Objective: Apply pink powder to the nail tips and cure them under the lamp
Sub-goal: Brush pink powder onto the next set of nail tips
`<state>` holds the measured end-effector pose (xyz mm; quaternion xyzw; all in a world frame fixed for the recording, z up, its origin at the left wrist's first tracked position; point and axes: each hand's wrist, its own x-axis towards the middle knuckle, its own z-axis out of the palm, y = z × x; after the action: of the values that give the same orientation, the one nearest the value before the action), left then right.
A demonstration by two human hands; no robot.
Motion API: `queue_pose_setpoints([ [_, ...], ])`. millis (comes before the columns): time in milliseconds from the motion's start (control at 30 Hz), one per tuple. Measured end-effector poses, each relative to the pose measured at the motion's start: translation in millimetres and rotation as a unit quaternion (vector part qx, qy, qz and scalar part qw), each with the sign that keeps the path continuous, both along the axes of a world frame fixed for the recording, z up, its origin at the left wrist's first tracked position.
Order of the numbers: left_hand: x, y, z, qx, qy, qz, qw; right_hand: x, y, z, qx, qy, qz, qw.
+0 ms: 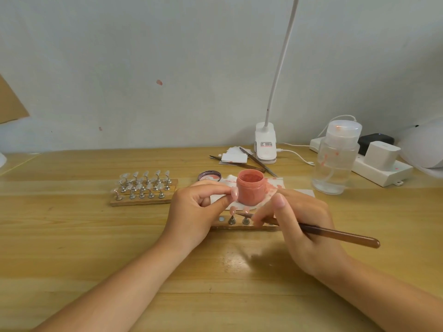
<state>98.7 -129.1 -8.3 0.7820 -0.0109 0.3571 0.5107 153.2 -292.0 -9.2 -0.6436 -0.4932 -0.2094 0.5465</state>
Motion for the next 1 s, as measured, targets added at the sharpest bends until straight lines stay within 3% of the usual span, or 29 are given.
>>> queue_pose_setpoints([
  [133, -0.7, 0.6, 0.3, 0.009, -0.003, -0.005, 1.0, 0.5, 1.7, -0.4, 0.009, -0.019, -0.037, 0.999],
  [500, -0.9, -2.5, 1.9, -0.001, 0.0, -0.002, 1.0, -0.7, -0.6, 0.1, 0.0, 0.013, -0.02, 1.0],
  [1000, -2.6, -3.0, 3.0, 0.013, 0.016, 0.021, 1.0, -0.9, 1.1, 1.9, -0.009, -0.023, -0.041, 0.999],
])
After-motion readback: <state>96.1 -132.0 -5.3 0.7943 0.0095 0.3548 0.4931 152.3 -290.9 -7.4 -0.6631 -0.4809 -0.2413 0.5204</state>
